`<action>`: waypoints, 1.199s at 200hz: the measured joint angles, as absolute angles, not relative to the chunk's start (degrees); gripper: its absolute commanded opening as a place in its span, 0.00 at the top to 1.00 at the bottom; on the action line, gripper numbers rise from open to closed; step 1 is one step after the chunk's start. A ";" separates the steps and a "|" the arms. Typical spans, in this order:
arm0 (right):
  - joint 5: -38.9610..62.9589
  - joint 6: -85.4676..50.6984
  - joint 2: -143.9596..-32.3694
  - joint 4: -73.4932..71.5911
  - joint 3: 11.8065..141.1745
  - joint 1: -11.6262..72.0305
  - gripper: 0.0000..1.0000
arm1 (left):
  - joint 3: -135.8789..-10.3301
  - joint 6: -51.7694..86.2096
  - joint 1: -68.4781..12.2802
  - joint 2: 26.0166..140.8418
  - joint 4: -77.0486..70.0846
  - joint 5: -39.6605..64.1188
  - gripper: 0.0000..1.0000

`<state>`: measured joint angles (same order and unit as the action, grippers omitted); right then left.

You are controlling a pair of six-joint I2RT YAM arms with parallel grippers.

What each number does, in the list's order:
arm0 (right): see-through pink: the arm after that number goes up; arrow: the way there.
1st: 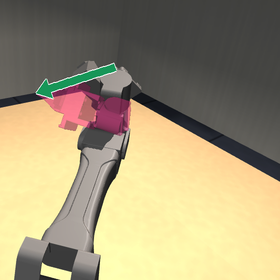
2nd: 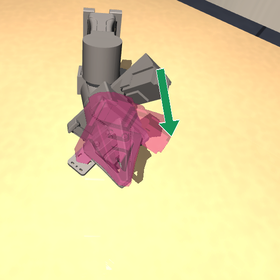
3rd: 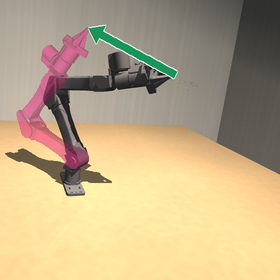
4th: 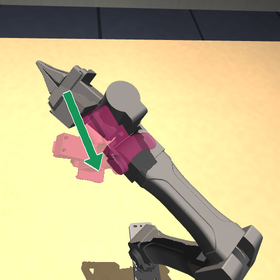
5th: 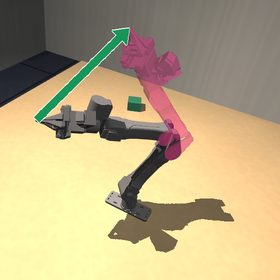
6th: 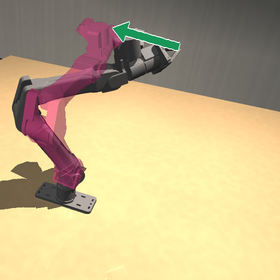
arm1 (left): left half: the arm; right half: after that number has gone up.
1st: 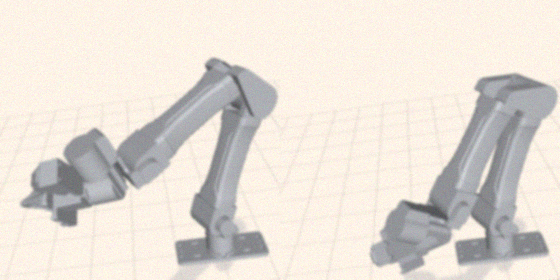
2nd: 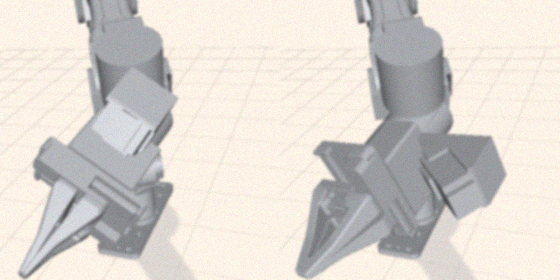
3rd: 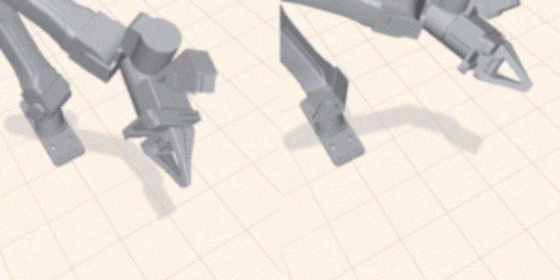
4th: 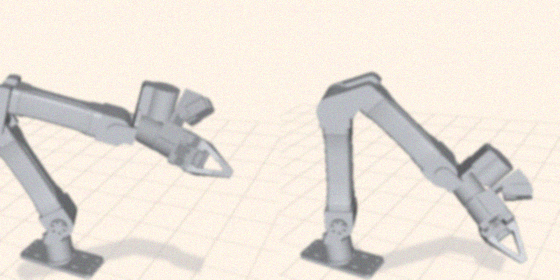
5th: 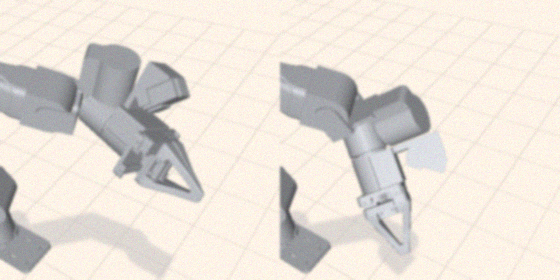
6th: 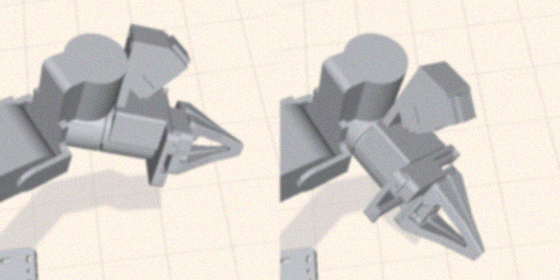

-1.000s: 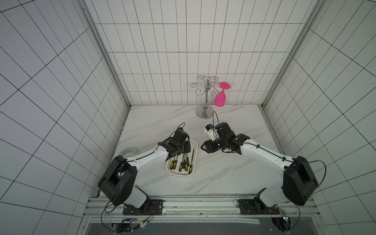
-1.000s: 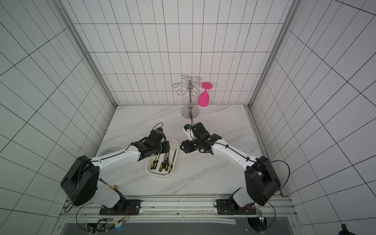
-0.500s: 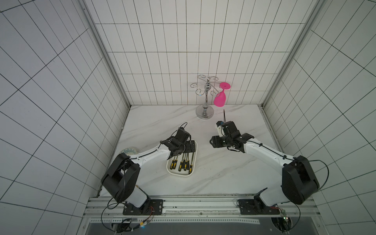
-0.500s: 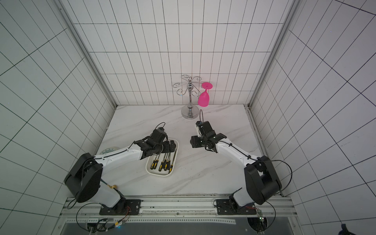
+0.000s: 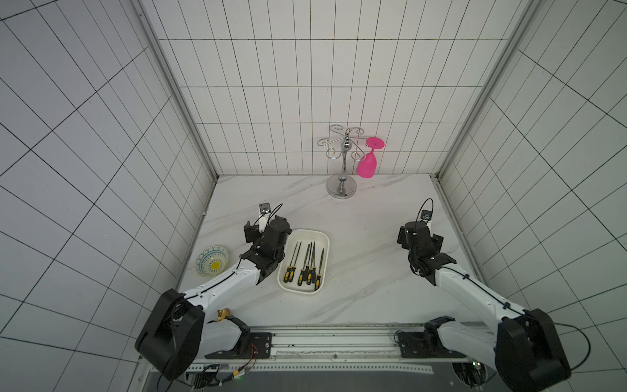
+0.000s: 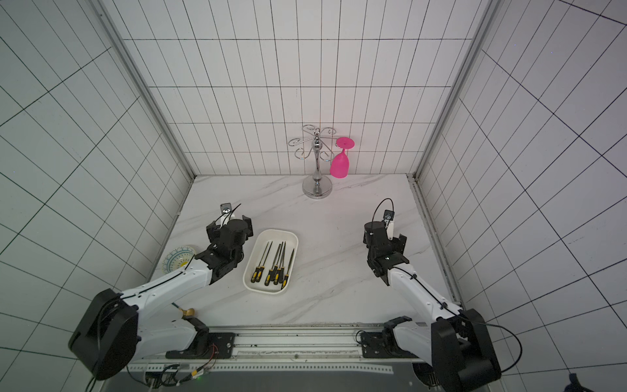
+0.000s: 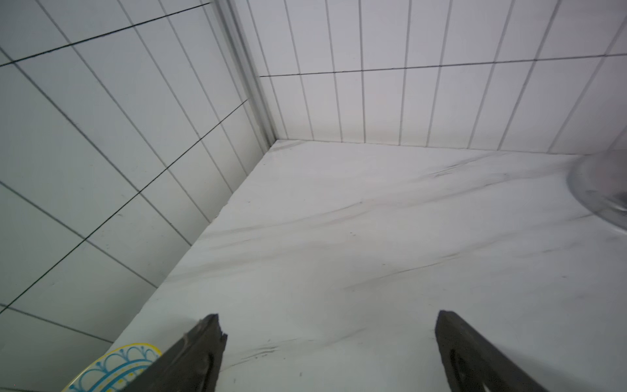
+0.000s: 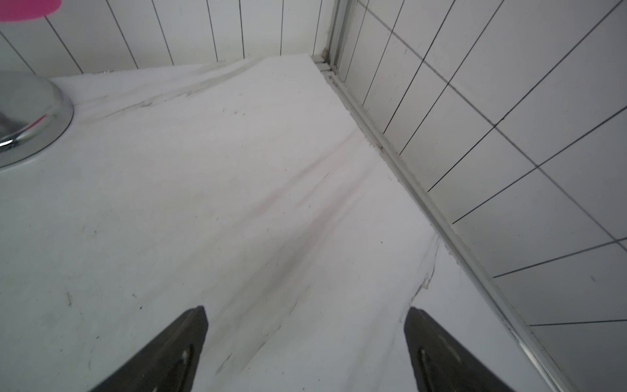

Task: Put the file tool into the storage box
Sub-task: Reset both arms

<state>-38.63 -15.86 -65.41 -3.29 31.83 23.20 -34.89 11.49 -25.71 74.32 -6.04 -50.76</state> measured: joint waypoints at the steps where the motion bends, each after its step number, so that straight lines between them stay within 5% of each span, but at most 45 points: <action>1: -38.81 -15.84 -65.49 -3.49 31.81 23.20 0.01 | -34.85 11.49 -25.47 74.50 -6.13 -50.83 0.01; 66: -43.70 -3.64 -80.68 -20.56 33.32 21.32 0.02 | -35.53 9.61 -14.74 89.84 -19.88 -48.77 0.01; 146: -35.86 0.67 -83.88 -34.20 28.80 14.79 0.01 | -32.29 6.42 -14.76 86.37 -27.31 -39.57 0.01; 240: -8.86 -1.17 -88.03 -45.28 24.97 -1.15 0.01 | -31.27 5.56 -14.76 85.89 -28.99 -36.99 0.01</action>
